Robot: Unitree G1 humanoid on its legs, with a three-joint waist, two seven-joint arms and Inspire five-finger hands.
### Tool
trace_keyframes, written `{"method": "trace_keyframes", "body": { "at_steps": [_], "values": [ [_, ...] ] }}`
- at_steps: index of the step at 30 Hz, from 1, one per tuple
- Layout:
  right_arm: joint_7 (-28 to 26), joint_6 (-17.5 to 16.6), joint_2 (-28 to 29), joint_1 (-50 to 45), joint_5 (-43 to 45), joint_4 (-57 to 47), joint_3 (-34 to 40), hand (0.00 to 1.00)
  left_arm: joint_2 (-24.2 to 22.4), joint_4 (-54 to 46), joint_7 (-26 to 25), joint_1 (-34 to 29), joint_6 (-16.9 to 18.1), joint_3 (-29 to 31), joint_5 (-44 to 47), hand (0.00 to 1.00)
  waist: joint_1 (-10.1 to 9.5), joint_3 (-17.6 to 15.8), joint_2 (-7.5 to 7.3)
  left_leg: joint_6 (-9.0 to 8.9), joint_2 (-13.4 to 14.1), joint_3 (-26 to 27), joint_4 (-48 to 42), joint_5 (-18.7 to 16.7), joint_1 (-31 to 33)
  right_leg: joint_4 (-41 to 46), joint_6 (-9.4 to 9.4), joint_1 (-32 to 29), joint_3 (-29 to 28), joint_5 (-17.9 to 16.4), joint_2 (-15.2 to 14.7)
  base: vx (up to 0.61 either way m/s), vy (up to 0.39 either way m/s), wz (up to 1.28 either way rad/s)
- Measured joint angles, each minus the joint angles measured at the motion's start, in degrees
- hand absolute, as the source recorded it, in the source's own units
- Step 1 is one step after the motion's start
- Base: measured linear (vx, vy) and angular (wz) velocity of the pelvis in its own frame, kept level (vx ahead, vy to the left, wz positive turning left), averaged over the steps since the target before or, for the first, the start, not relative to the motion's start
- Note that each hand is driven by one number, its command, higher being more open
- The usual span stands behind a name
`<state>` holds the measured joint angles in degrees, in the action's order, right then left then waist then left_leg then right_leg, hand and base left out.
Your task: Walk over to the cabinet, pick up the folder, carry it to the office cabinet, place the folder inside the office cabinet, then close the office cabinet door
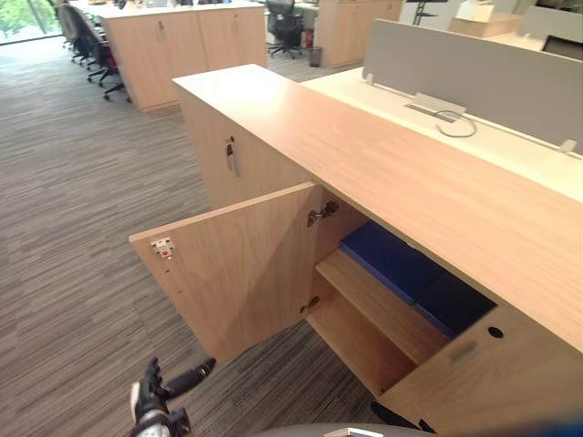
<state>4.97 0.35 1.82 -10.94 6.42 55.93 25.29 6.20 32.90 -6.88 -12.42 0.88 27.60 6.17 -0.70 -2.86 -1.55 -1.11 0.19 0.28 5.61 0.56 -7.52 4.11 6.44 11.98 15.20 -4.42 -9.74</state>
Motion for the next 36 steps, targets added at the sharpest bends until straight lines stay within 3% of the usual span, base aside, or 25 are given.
{"method": "trace_keyframes", "body": {
  "at_steps": [2,8,18,25,28,36],
  "values": [
    [-0.1,0.2,-0.4,-0.6,-0.2,0.0,0.0,1.00,1.1,0.0,-1.6,0.8,-0.2,4.0,0.1,1.00,0.68,0.2,0.32,0.03,0.4,1.1,0.0,-0.1,0.1,0.0,-0.07,-0.5,-0.2,0.0,0.2,-0.03,-0.033,-0.19],
    [-1.0,0.9,-1.2,-3.9,-2.1,0.0,0.0,1.00,3.0,-1.5,-3.4,0.7,-1.7,8.7,0.1,1.00,0.76,0.7,0.63,-0.30,1.1,1.9,0.0,-0.5,0.3,-0.1,-0.88,-1.0,-1.1,-0.5,0.7,0.00,-0.039,-0.06],
    [-2.5,1.1,-1.8,-5.0,-4.1,0.1,-1.8,1.00,10.0,-2.1,-2.5,2.1,-2.5,8.9,-1.8,1.00,0.30,1.9,-0.06,-0.41,1.2,2.1,0.0,-0.7,-0.3,0.0,-1.65,-0.8,-2.7,-1.0,1.3,0.02,-0.025,-0.03],
    [-3.2,0.9,-3.0,-3.7,-4.1,2.8,-2.4,1.00,16.3,-1.3,2.3,3.2,-2.4,3.8,-1.6,1.00,-0.73,2.1,0.21,-0.63,1.4,1.6,-0.3,-0.3,-0.9,0.6,-2.88,-0.9,-2.7,-1.7,2.0,0.00,-0.041,0.03],
    [-3.6,0.9,-3.8,-3.3,-4.1,4.0,-2.9,1.00,18.7,2.2,3.3,6.8,-2.3,1.6,-1.7,1.00,-1.04,2.1,0.74,-0.66,1.6,0.8,-0.1,0.2,-0.6,0.8,-3.54,-1.0,-2.7,-2.2,2.2,-0.06,-0.067,0.07],
    [-4.5,0.8,-4.6,-2.4,-4.0,5.9,-2.2,1.00,22.3,5.5,6.3,11.5,-1.9,-6.3,-4.6,1.00,-0.83,1.4,1.43,-1.98,2.0,1.0,0.0,1.7,0.4,0.4,-2.51,-1.6,-4.2,-5.0,2.5,-0.08,-0.070,0.00]
  ]
}}
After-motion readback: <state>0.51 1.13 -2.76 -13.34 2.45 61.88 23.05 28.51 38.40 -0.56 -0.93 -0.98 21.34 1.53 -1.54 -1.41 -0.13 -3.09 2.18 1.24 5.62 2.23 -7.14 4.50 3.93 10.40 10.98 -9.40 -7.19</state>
